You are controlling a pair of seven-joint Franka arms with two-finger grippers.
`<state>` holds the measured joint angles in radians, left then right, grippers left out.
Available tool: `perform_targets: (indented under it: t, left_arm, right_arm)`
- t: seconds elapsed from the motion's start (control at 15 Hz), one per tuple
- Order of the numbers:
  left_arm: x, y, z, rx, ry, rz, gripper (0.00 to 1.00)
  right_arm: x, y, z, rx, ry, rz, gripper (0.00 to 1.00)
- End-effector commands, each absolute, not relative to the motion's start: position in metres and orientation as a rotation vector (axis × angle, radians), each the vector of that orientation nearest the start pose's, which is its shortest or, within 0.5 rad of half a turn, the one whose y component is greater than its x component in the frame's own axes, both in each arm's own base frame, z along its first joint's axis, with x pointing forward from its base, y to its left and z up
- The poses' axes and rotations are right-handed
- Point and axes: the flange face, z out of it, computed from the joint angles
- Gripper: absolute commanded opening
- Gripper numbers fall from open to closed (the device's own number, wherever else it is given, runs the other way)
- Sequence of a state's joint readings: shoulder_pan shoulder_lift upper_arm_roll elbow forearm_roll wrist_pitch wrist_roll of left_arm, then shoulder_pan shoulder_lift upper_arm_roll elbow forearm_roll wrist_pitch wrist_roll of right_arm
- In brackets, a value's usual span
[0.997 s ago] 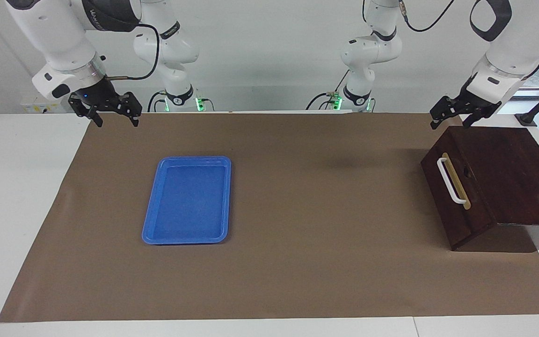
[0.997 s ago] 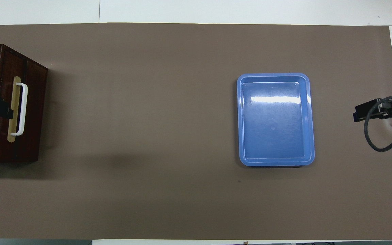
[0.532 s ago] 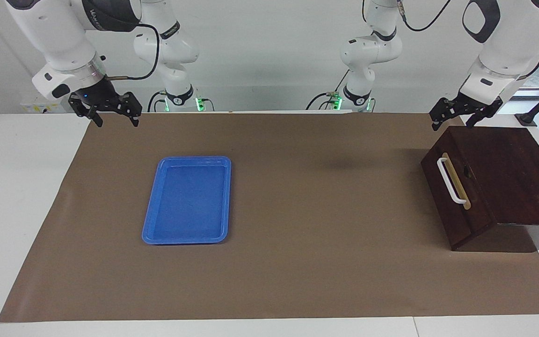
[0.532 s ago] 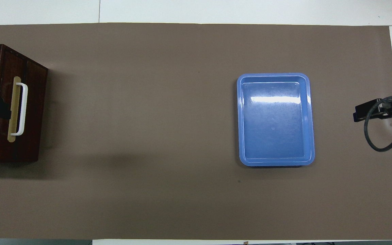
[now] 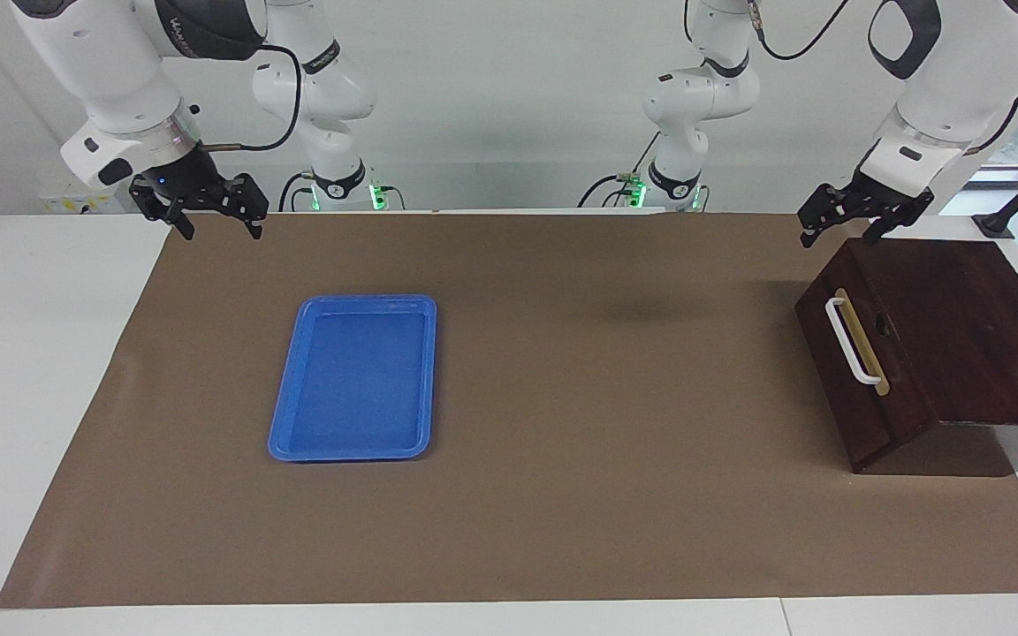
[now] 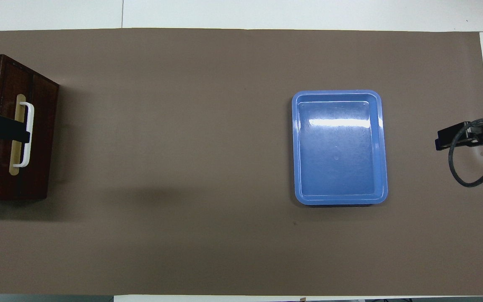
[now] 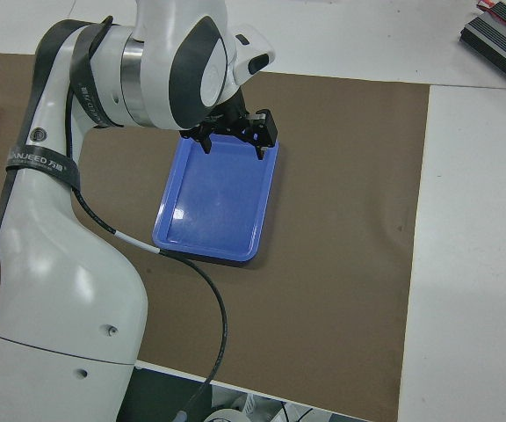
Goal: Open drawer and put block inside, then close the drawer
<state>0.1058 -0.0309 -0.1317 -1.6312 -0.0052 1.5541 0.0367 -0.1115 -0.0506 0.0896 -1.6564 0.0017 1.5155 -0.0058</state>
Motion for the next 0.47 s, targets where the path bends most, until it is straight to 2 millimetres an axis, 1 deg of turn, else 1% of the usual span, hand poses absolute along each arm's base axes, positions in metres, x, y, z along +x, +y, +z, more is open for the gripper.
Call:
perform_targets:
  t: [0.0,0.4]
  left_arm:
    - [0.5323,-0.0194,0.6116,-3.151,0.079,0.085,1.00]
    - [0.5318,-0.0186,0.6140,-3.151,0.074,0.093,1.00]
  right_arm:
    - [0.5274,-0.0118,0.6062,-3.132,0.051,0.147,1.00]
    - [0.5274,-0.0118,0.6063,-3.132,0.051,0.147,1.00]
